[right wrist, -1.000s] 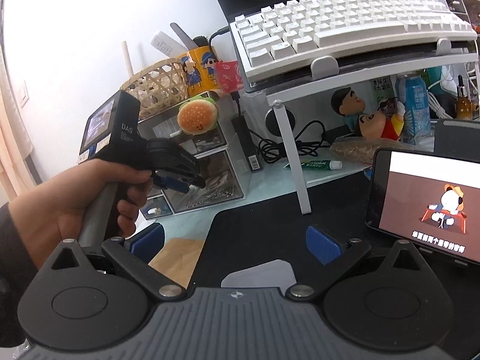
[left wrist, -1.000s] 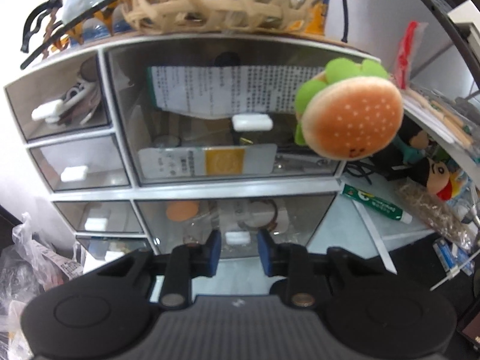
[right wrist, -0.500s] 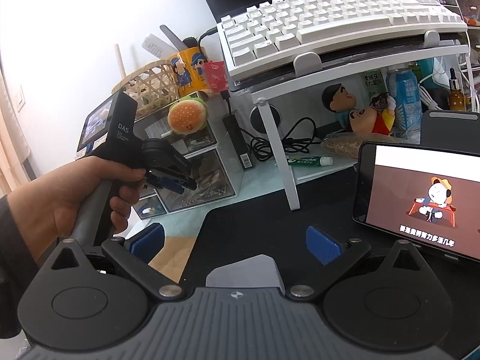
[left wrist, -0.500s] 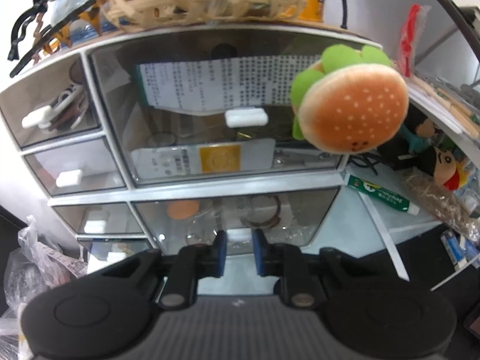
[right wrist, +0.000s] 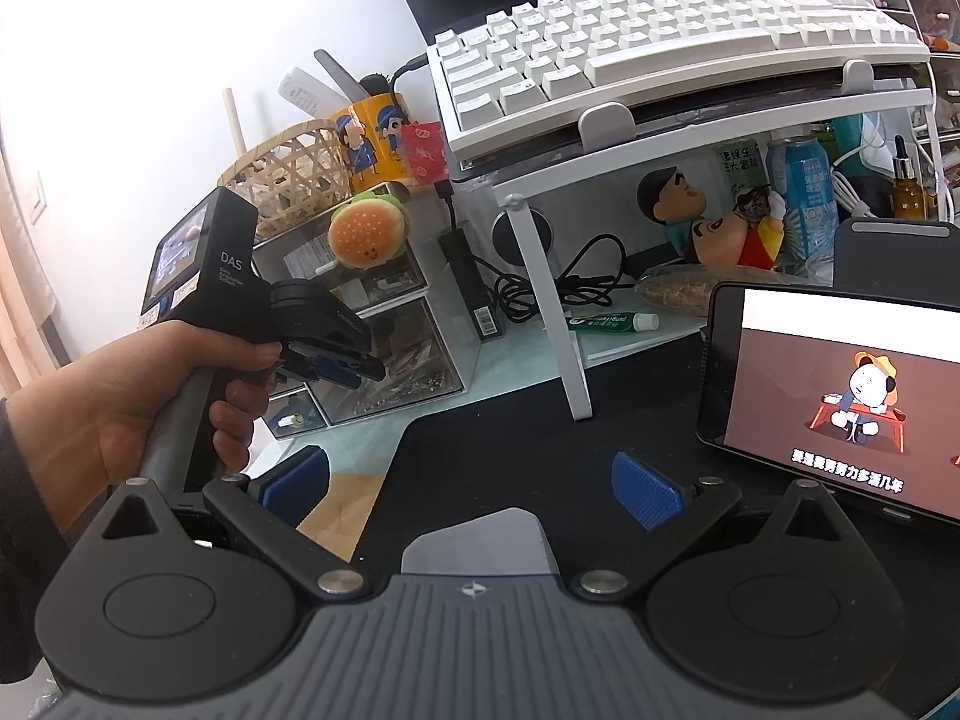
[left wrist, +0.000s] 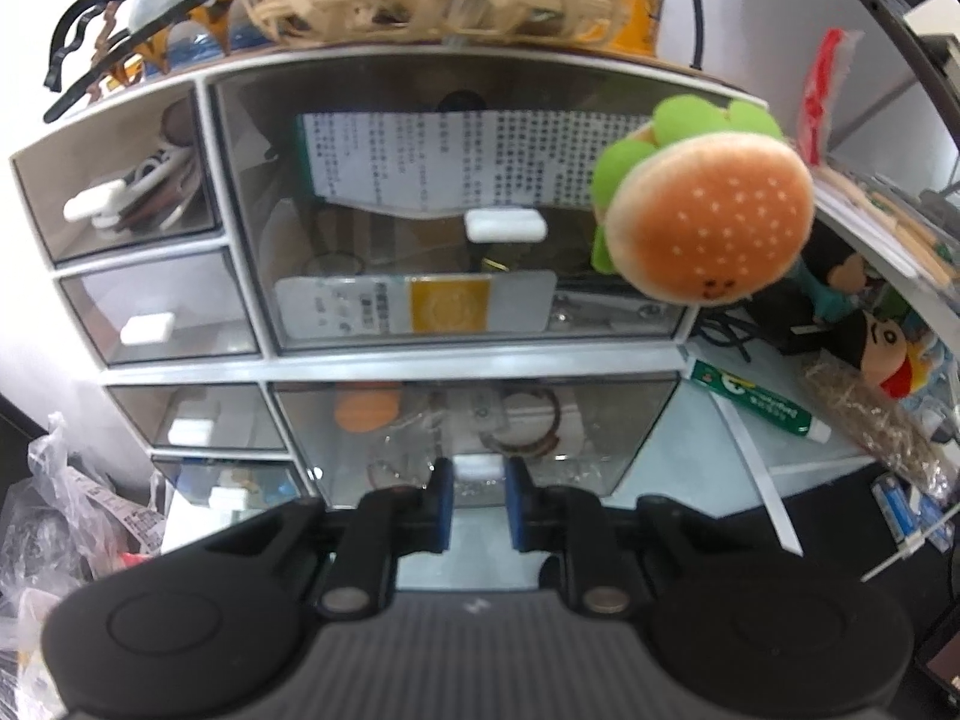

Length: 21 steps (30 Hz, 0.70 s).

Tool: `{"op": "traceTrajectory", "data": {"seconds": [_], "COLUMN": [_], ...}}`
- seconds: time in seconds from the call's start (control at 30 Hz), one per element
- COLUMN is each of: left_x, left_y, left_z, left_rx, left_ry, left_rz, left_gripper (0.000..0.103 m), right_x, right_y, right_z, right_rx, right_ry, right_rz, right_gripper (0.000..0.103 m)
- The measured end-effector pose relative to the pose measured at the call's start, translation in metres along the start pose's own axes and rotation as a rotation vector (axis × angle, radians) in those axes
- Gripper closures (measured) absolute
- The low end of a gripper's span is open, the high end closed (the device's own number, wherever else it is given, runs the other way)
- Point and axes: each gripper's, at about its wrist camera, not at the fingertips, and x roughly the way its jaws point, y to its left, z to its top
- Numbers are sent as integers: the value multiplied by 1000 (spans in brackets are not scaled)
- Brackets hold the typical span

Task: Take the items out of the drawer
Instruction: 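Pull the clear bottom drawer open with the left tool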

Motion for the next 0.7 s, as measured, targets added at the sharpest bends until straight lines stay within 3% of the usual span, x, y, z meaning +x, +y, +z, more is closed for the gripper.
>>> {"op": "traceTrajectory", "data": {"seconds": [0.53, 0.7], "left_x": [-32, -56], "left_y": [10, -10], "left_z": [-41, -29], "left_rx": [6, 17], "left_ry": [2, -1], "left_rz": [-22, -26], "left_gripper": [85, 85], "right_x": [-1, -2], "right_y": [3, 3], "right_z": [-1, -1], "right_rx": [-10, -13], "right_ry": [1, 2], "right_rz": [0, 1], "right_gripper": [0, 0]}}
